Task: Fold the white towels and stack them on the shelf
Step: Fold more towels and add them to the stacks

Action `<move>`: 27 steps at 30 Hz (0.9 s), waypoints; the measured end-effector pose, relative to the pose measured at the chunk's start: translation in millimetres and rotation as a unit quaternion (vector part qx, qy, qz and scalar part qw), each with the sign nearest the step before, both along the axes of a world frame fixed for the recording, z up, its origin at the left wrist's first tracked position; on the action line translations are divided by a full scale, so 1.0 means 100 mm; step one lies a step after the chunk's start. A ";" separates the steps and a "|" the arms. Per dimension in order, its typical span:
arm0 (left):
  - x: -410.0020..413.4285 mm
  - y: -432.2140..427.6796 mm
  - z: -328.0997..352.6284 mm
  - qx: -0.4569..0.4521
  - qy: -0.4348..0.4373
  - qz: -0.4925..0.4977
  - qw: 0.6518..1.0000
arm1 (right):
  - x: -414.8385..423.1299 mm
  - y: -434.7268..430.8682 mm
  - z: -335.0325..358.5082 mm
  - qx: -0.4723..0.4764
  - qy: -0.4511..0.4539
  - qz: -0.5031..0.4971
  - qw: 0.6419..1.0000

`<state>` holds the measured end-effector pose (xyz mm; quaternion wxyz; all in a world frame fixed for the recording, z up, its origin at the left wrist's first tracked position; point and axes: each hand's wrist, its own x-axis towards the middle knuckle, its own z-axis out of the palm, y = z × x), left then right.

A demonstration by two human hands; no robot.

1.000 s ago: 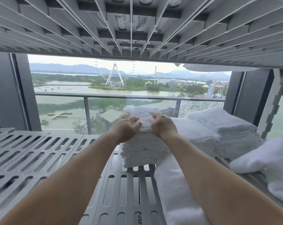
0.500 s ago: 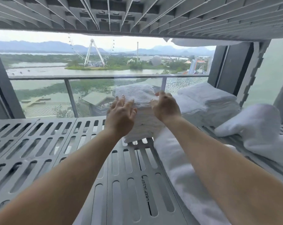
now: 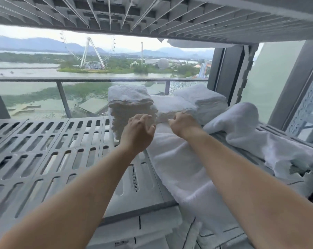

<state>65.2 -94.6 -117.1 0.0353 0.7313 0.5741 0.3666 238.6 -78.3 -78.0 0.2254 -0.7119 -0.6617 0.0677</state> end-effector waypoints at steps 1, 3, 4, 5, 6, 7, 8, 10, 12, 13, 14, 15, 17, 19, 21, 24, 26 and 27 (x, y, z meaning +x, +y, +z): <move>0.06 -0.06 -0.02 -0.020 -0.014 0.001 1.000 | 0.04 -0.07 -0.01 0.000 -0.008 0.006 1.000; 0.16 -0.17 -0.07 -0.050 -0.045 0.011 0.998 | 0.09 -0.18 -0.03 -0.005 -0.024 0.019 1.000; 0.19 -0.23 -0.10 -0.056 -0.057 0.020 0.997 | 0.12 -0.24 -0.05 -0.015 -0.031 0.023 0.999; 0.22 -0.30 -0.13 -0.057 -0.064 0.031 0.996 | 0.15 -0.29 -0.07 -0.032 -0.038 0.028 0.998; 0.24 -0.39 -0.17 -0.058 -0.064 0.042 0.995 | 0.18 -0.33 -0.10 -0.053 -0.043 0.032 0.997; 0.26 -0.48 -0.20 -0.060 -0.060 0.052 0.995 | 0.22 -0.36 -0.13 -0.072 -0.044 0.035 0.996; 0.28 -0.57 -0.22 -0.065 -0.056 0.058 0.995 | 0.25 -0.40 -0.16 -0.084 -0.044 0.038 0.995; 0.31 -0.72 -0.24 -0.075 -0.060 0.064 0.993 | 0.30 -0.49 -0.20 -0.090 -0.034 0.045 0.994; 0.34 -0.86 -0.23 -0.083 -0.063 0.069 0.992 | 0.32 -0.59 -0.23 -0.072 -0.022 0.057 0.996; 0.36 -0.92 -0.21 -0.091 -0.063 0.071 0.991 | 0.33 -0.63 -0.24 -0.059 -0.025 0.067 0.996; 0.37 -0.98 -0.20 -0.102 -0.064 0.072 0.990 | 0.33 -0.66 -0.25 -0.047 -0.029 0.079 0.995; 0.38 -1.03 -0.19 -0.114 -0.070 0.071 0.989 | 0.34 -0.68 -0.27 -0.039 -0.031 0.090 0.995; 0.38 -1.14 -0.19 -0.127 -0.097 0.062 0.985 | 0.35 -0.72 -0.33 -0.024 -0.024 0.097 0.995; 0.37 -1.24 -0.20 -0.121 -0.101 0.053 0.986 | 0.35 -0.76 -0.37 -0.007 -0.011 0.090 0.996; 0.35 -1.33 -0.20 -0.115 -0.047 0.039 0.991 | 0.34 -0.79 -0.39 0.010 -0.009 0.088 0.996; 0.29 -1.47 -0.18 -0.119 0.059 -0.017 0.991 | 0.37 -0.84 -0.40 0.031 0.011 0.089 0.995; 0.23 -1.50 -0.14 -0.102 0.053 -0.040 0.992 | 0.40 -0.87 -0.40 0.039 0.022 0.094 0.995; 0.19 -1.50 -0.12 -0.081 0.034 -0.049 0.995 | 0.41 -0.89 -0.39 0.042 0.030 0.102 0.993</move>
